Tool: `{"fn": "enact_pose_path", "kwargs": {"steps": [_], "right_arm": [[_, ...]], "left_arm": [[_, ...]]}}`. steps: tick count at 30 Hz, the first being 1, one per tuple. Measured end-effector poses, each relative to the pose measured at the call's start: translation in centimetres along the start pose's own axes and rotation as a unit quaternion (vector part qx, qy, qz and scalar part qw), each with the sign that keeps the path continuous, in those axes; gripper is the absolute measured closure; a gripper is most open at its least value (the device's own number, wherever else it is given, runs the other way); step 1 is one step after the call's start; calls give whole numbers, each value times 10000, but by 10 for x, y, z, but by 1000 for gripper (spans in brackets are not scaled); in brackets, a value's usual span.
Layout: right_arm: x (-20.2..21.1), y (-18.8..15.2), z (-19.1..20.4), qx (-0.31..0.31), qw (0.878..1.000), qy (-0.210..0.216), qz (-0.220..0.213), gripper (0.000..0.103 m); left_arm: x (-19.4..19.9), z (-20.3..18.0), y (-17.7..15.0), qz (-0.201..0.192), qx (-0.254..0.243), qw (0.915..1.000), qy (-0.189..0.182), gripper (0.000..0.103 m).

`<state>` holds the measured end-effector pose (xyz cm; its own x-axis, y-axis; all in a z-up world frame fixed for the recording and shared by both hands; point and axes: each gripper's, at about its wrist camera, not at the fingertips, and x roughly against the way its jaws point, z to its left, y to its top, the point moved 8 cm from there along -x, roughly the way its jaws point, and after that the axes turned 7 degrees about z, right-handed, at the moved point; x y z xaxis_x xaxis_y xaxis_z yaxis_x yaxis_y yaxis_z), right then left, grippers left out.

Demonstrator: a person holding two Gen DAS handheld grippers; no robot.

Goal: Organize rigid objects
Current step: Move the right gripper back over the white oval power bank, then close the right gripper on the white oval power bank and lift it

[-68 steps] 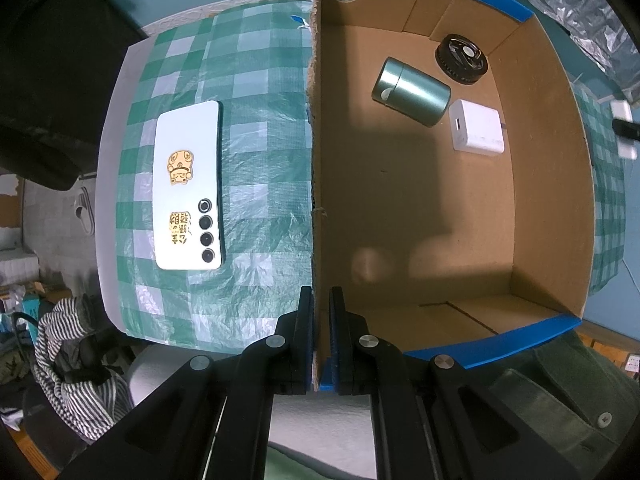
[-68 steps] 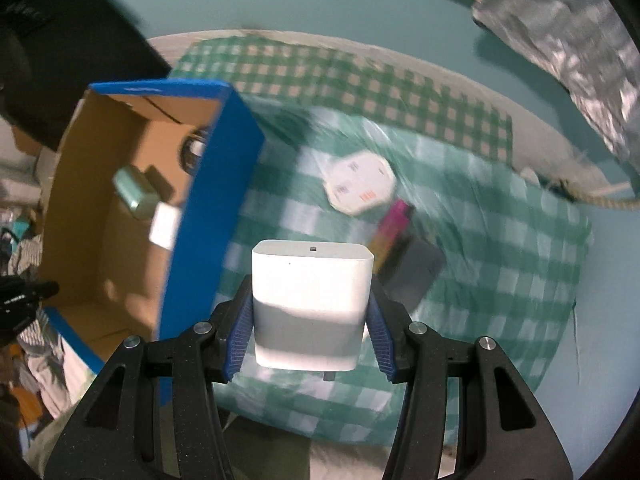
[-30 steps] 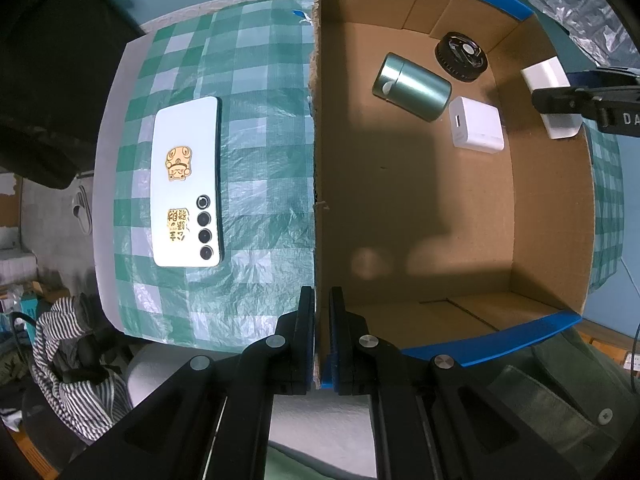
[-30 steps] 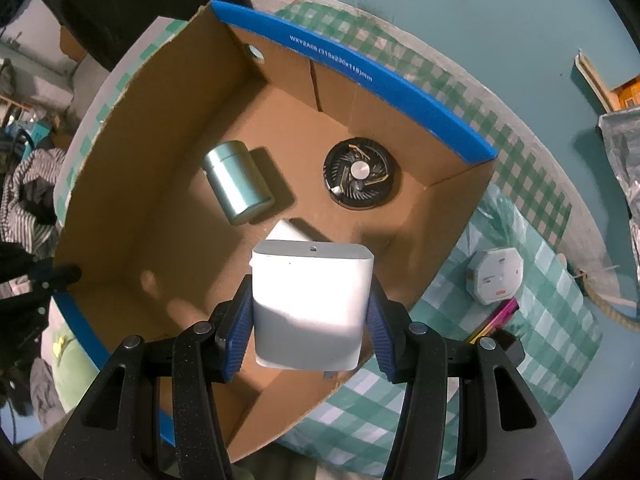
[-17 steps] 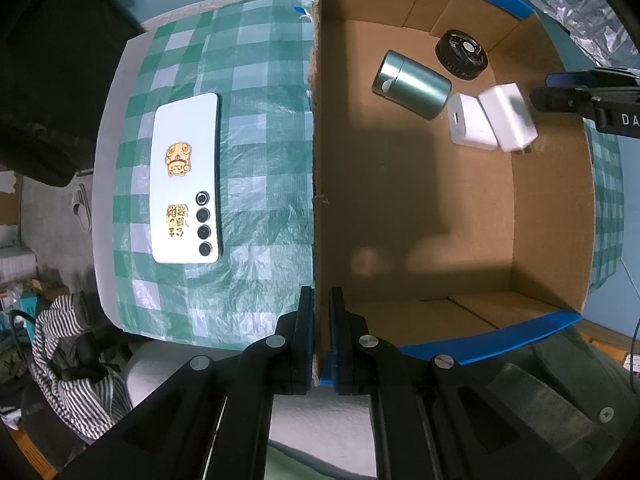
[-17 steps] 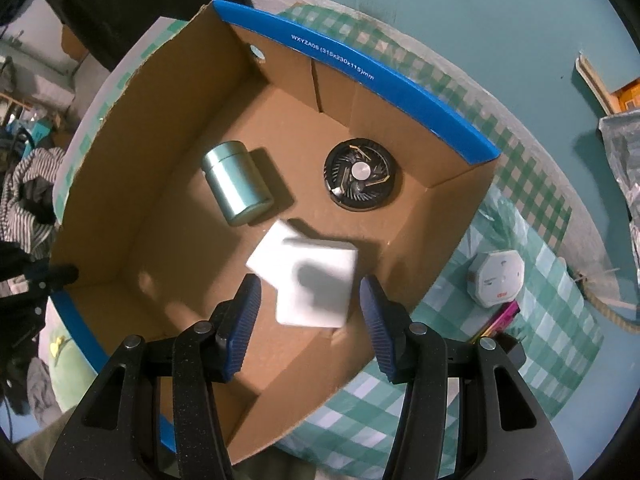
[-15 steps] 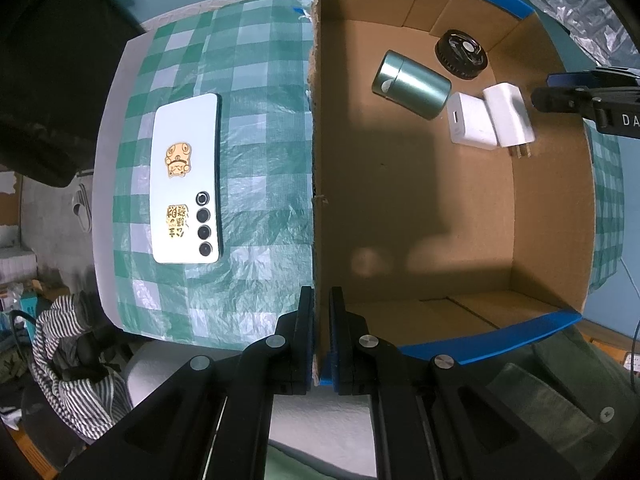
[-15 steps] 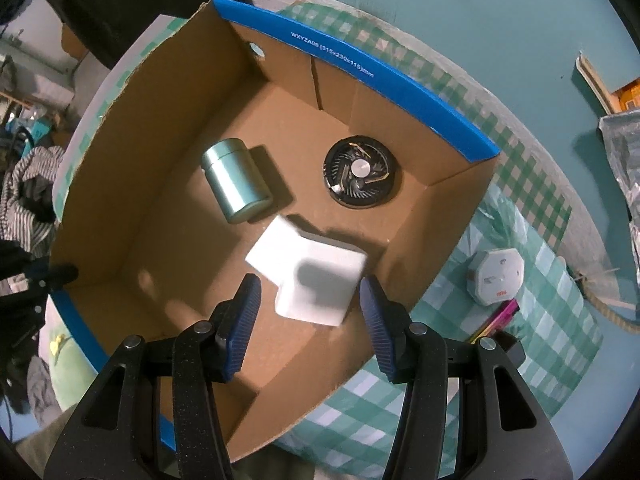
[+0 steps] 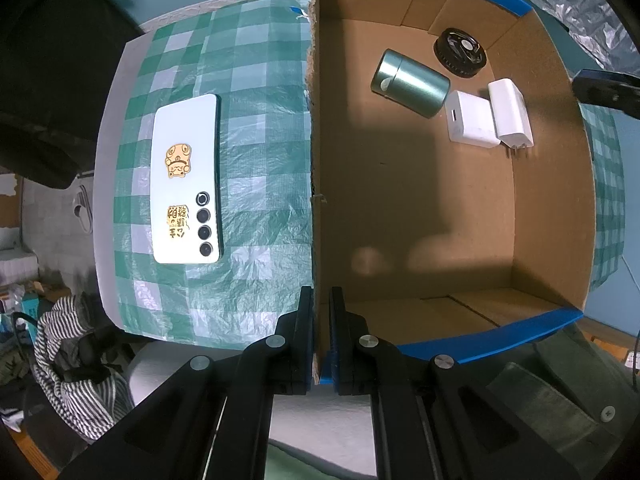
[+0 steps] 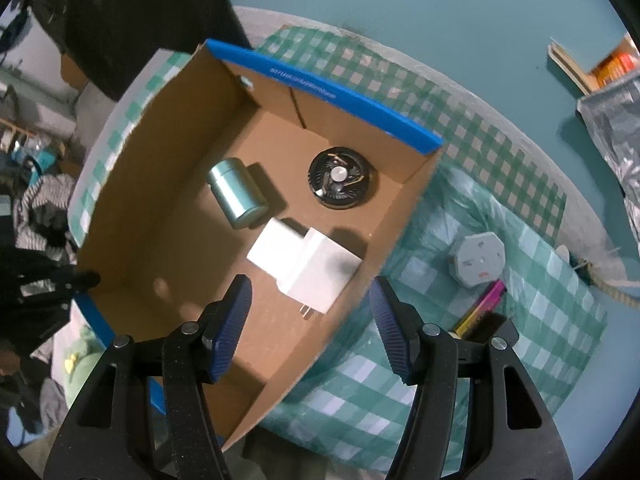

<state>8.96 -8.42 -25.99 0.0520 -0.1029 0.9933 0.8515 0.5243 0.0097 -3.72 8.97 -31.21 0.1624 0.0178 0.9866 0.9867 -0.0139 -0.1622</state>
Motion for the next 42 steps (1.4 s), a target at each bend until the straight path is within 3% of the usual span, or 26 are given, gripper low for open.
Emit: {"fn": "enact_pose_path", "kwargs": {"steps": [19,34,42], "right_arm": [[17,-49,-84,-1124,9937,-38,-6,41],[-59,-100,-137,-1670,9819,-269,847,41],[-85,-106,-144,-1814,9782,-202,994,41]], "left_arm": [[-1,-1,-1,-6,-22,10000,4,96],[-1,-1,-1,-2,-19,10000,-2,96],[-1,-1,1,-1,-38,10000,12,96]]}}
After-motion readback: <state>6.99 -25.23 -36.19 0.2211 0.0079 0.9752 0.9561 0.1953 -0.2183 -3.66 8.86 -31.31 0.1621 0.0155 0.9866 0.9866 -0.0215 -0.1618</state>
